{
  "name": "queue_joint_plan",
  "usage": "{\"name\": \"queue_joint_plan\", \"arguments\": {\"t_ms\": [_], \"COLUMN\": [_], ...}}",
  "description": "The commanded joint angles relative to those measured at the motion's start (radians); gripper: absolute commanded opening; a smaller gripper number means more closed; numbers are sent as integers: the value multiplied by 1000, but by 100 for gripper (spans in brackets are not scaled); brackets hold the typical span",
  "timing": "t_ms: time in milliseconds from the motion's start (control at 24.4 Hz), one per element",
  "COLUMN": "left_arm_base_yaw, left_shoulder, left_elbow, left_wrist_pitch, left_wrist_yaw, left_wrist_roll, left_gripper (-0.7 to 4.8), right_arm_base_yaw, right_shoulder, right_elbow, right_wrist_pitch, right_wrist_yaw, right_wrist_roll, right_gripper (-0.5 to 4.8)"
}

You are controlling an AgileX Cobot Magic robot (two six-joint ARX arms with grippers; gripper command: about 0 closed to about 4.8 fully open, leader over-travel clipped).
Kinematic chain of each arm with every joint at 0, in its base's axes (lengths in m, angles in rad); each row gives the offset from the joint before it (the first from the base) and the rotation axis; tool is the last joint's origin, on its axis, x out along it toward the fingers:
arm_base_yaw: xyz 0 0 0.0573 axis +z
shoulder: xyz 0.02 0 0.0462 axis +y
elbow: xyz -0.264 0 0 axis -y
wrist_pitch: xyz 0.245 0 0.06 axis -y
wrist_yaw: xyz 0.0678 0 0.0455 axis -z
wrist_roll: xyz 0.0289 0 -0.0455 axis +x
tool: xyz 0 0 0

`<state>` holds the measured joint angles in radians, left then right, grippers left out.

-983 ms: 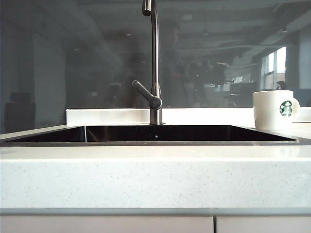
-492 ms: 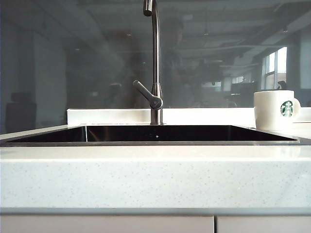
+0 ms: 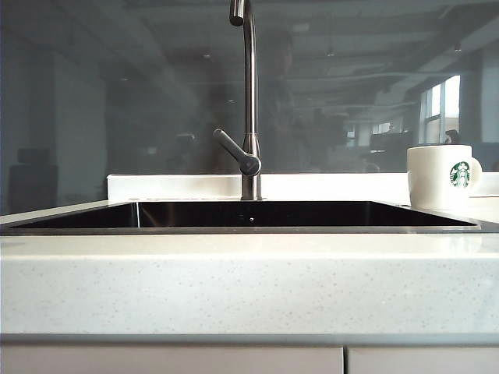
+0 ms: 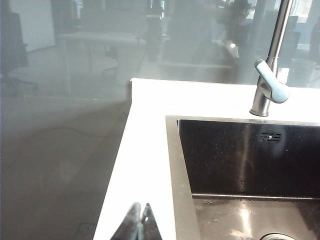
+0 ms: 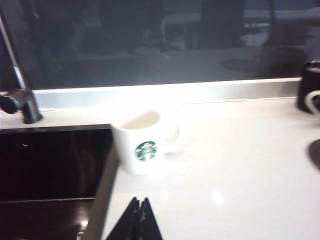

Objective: Pick up the mug next to the sink, go to the faucet to get some water, pour the water into the sink, and finally put the mug back to its place.

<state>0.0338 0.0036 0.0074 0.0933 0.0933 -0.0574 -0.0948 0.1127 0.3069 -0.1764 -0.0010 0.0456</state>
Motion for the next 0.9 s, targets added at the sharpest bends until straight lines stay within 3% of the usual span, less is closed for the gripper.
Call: {"name": "queue_joint_plan", "arguments": {"t_ms": [41, 369, 574, 901], "left_arm_base_yaw": [2, 2, 2, 2], "left_shoulder": [0, 0, 0, 0], "left_elbow": [3, 3, 3, 3], "left_wrist_pitch": [11, 5, 4, 4], "left_wrist_yaw": [-3, -2, -3, -3], "left_wrist_roll": [-2, -3, -2, -3], "left_gripper": [-5, -5, -5, -5], "right_arm_base_yaw": [16, 51, 51, 52], "right_shoulder": [-74, -114, -114, -114], "right_elbow": [-126, -306, -306, -306], "right_wrist_pitch": [147, 210, 172, 327], "right_wrist_yaw": [-11, -43, -16, -20], "right_wrist_roll": [83, 57, -47, -44], "right_gripper": [-6, -6, -6, -6]}}
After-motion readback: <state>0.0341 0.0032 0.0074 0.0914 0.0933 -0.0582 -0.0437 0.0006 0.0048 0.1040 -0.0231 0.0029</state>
